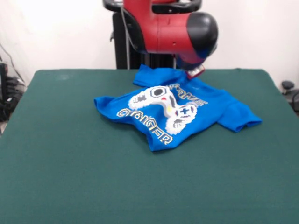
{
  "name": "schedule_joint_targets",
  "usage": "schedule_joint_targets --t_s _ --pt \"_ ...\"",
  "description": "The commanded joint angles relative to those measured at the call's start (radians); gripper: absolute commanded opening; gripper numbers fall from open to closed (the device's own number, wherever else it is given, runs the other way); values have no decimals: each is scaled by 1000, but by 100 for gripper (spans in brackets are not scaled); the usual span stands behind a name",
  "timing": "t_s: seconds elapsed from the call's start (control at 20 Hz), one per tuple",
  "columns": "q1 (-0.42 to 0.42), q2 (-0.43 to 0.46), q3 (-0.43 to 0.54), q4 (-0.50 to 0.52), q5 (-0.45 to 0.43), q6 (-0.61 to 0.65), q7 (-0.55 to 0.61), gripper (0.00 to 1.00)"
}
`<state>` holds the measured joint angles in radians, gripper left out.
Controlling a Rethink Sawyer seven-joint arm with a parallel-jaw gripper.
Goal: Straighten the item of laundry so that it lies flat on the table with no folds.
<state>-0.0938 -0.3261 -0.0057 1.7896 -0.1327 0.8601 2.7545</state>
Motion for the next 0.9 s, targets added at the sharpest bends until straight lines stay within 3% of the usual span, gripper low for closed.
schedule_joint_targets --t_s 0.05,0.15,0.4,0.9 --pt "29 -47 15 -35 -27 -66 19 100" --pt "59 -64 -9 -43 -57 -120 43 100" --pt "188 -37 -139 -106 -178 -391 190 100" --pt "181 13 -210 -277 -157 -345 99 100"
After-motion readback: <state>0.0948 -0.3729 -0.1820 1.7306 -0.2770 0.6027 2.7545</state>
